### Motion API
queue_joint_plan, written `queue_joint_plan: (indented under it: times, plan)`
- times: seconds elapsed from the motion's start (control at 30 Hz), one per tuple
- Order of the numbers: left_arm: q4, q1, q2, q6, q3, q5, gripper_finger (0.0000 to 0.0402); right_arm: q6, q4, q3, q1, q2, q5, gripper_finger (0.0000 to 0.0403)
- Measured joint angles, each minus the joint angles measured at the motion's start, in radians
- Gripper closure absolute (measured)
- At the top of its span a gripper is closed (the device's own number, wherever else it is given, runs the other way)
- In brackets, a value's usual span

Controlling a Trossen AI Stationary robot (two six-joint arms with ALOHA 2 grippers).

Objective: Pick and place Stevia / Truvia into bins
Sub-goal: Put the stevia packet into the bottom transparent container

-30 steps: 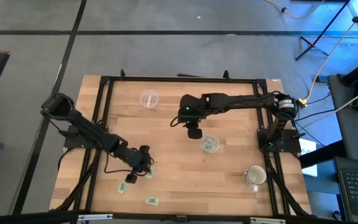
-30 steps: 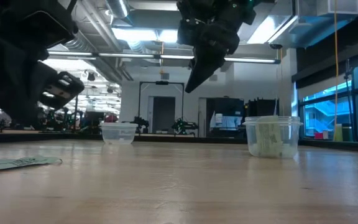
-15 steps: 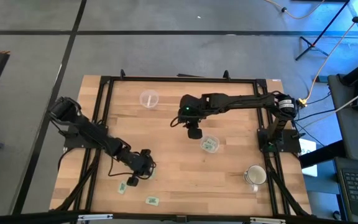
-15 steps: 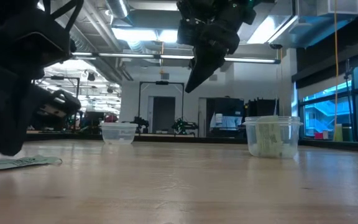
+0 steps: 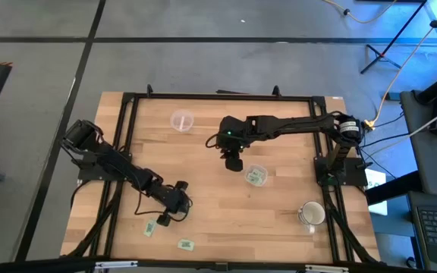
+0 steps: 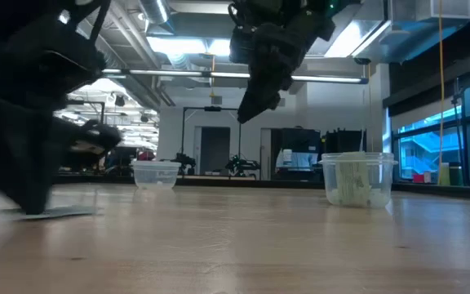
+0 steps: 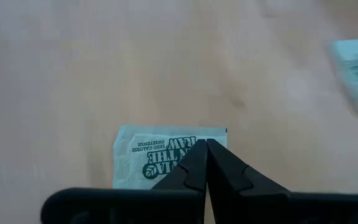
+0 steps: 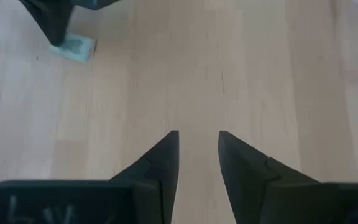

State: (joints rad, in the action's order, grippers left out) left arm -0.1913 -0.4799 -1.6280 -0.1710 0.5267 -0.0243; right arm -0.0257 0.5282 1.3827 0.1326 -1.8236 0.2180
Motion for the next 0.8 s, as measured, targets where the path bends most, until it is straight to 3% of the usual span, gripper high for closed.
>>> queue_joint_plan:
  times: [0.23, 0.53, 0.8]
  plan:
    - [0.000, 0.080, 0.000, 0.175, -0.002, -0.044, 0.0399, 0.052, -0.129, -0.065, 0.000, 0.000, 0.003, 0.0287]
    - [-0.028, 0.187, -0.004, 0.398, -0.007, -0.087, 0.0399, 0.118, -0.176, -0.067, 0.000, 0.000, 0.004, 0.0287]
    - [-0.032, 0.266, -0.005, 0.498, -0.008, -0.135, 0.0400, 0.131, -0.164, -0.067, 0.000, 0.000, 0.003, 0.0287]
